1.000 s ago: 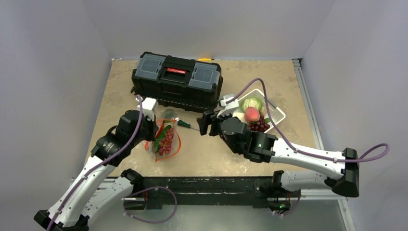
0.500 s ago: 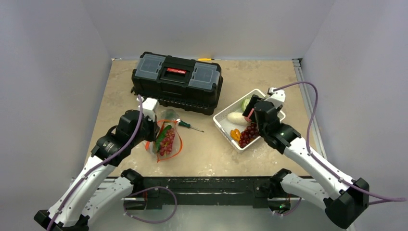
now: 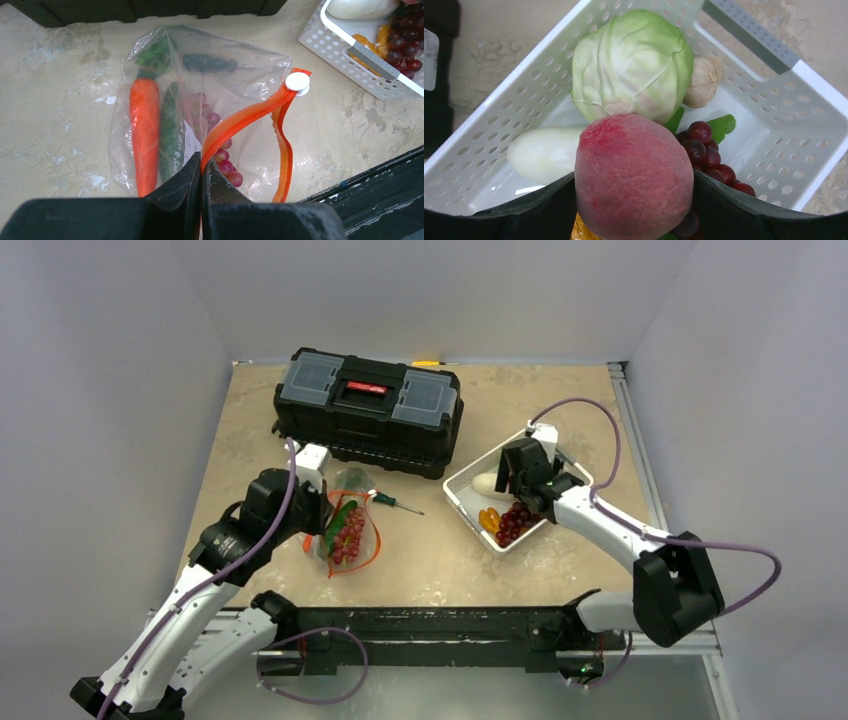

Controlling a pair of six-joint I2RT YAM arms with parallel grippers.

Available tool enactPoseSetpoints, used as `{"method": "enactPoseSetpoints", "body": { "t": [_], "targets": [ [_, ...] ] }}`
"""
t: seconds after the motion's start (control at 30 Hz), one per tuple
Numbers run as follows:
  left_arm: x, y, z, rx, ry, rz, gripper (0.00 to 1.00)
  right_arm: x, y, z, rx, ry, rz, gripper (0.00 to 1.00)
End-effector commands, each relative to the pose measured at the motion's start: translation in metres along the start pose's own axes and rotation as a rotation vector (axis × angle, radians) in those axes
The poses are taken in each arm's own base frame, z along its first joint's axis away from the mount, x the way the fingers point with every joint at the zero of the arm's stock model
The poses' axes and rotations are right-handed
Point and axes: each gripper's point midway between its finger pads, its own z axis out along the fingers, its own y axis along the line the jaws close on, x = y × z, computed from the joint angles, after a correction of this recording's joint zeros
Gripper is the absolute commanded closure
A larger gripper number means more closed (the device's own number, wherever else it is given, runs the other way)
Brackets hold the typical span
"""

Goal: Place the food in the zip-top bag and seal the zipper
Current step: Pick up the fake fruit from the bin.

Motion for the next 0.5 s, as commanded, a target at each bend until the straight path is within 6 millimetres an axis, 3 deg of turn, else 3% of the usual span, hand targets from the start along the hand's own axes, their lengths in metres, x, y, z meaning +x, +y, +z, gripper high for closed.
{"method": "enactPoseSetpoints", "body": {
  "t": [0.0, 0.17, 0.23, 0.33, 0.37, 0.47],
  "targets": [
    [-0.014, 0.0, 0.0, -0.002, -0.054, 0.016, 1.0, -0.019, 0.012, 0.0, -0.032, -0.036, 0.013, 0.22],
    [-0.015, 0.001, -0.001, -0.01, -0.058, 0.012, 1.0, -0.025, 0.0, -0.009, -0.015, -0.094, 0.026, 0.31],
    [-0.015, 0.002, -0.001, -0.014, -0.06, 0.012, 1.0, -0.032, -0.006, -0.017, -0.014, -0.129, 0.033, 0.42],
    [-0.015, 0.001, -0.001, -0.008, -0.057, 0.014, 1.0, -0.042, -0.006, -0.032, -0.063, -0.179, 0.032, 0.81],
    [-0.014, 0.001, 0.0, -0.008, -0.054, 0.014, 1.0, -0.047, -0.004, -0.039, -0.098, -0.195, 0.037, 0.89],
    [-0.014, 0.0, 0.0, -0.007, -0.054, 0.014, 1.0, -0.058, 0.013, -0.067, -0.261, -0.24, 0.071, 0.95]
  ]
}}
